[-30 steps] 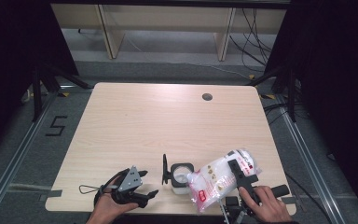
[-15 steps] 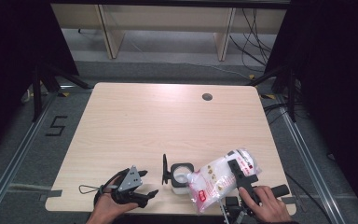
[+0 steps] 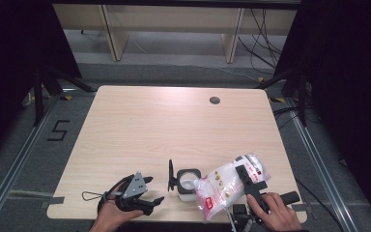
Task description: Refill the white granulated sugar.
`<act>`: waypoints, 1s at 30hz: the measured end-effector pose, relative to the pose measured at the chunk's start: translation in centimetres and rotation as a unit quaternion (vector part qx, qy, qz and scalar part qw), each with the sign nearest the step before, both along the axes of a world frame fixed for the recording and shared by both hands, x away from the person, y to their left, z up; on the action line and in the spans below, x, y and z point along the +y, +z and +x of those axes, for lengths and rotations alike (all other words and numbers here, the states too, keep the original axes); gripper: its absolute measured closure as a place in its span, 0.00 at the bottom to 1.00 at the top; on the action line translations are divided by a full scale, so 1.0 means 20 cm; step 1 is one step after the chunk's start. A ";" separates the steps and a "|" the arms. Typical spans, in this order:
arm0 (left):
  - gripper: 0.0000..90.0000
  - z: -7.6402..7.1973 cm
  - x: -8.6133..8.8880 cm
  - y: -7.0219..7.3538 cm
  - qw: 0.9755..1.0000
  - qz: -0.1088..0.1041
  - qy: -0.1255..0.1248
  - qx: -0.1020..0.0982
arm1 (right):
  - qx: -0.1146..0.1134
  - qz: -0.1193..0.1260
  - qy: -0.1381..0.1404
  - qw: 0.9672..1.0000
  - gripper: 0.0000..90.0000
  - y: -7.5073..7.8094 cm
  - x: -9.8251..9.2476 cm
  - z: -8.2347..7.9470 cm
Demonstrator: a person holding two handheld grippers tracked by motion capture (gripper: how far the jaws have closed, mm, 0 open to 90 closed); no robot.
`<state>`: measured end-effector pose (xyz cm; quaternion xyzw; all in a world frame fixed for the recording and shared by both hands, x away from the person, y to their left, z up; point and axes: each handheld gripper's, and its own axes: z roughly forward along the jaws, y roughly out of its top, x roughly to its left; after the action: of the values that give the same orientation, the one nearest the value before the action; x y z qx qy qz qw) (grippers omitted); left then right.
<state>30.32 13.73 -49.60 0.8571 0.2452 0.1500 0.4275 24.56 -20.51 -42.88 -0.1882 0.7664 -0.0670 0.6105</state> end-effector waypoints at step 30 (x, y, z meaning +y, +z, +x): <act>0.26 0.00 -0.01 0.00 1.000 -0.013 0.005 0.000 | -0.004 0.023 0.007 1.000 0.48 -0.01 -0.01 0.01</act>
<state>30.27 13.60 -49.70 0.8501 0.2511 0.1492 0.4381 24.70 -20.68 -43.15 -0.1791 0.7641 -0.0463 0.6180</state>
